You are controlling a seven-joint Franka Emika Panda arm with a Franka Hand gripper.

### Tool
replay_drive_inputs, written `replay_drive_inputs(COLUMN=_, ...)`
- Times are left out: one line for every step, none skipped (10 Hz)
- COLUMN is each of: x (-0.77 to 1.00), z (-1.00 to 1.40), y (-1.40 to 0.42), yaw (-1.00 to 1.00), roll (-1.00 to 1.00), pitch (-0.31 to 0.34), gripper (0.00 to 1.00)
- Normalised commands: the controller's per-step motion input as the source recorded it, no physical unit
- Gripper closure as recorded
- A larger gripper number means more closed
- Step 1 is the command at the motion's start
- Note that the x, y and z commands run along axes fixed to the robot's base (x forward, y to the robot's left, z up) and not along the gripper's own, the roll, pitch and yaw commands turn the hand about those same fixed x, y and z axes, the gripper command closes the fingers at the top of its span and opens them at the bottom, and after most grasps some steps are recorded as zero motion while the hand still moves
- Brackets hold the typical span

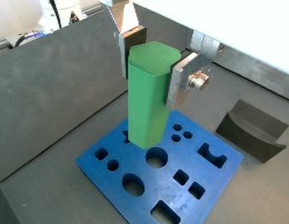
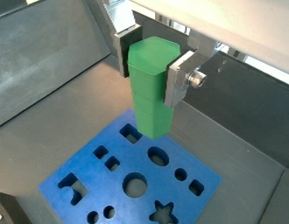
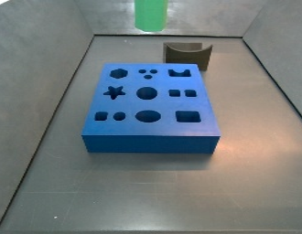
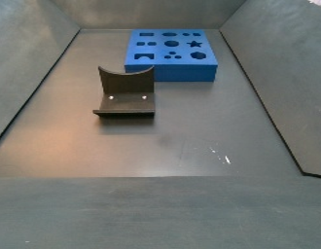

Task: Insert the hexagon object.

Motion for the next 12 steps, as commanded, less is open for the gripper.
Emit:
replay_drive_inputs(x=0.00, z=0.00, y=0.00, yaw=0.00, roll=0.00, pitch=-0.017, gripper=1.00)
replay_drive_inputs(x=0.00, z=-0.01, y=0.00, yaw=0.00, roll=0.01, pitch=0.000, gripper=1.00)
replay_drive_inputs(x=0.00, z=-0.33, y=0.24, yaw=0.13, roll=0.10, pitch=0.016, gripper=1.00)
replay_drive_inputs(x=-0.29, z=-0.75, y=0.58, yaw=0.50, roll=0.03, pitch=-0.136, gripper=1.00)
replay_drive_inputs(x=-0.38, z=-0.92, y=0.55, yaw=0.56, roll=0.00, pitch=-0.224, gripper=1.00)
replay_drive_inputs(x=-0.42, z=-0.93, y=0.54, yaw=0.55, roll=0.01, pitch=-0.233, gripper=1.00)
replay_drive_inputs(x=-0.43, z=-0.93, y=0.55, yaw=0.54, roll=0.01, pitch=-0.233, gripper=1.00)
replay_drive_inputs(x=-0.50, z=-0.92, y=0.63, yaw=0.44, roll=0.00, pitch=-0.244, gripper=1.00)
replay_drive_inputs(x=-0.51, z=-0.90, y=0.67, yaw=0.37, roll=0.06, pitch=-0.241, gripper=1.00)
replay_drive_inputs(x=-0.35, z=-0.68, y=0.67, yaw=0.29, roll=0.12, pitch=-0.081, gripper=1.00)
replay_drive_inputs(x=-0.25, z=-0.55, y=0.56, yaw=0.22, roll=0.18, pitch=-0.046, gripper=1.00)
replay_drive_inputs(x=-0.15, z=-0.37, y=0.32, yaw=0.14, roll=0.12, pitch=-0.027, gripper=1.00)
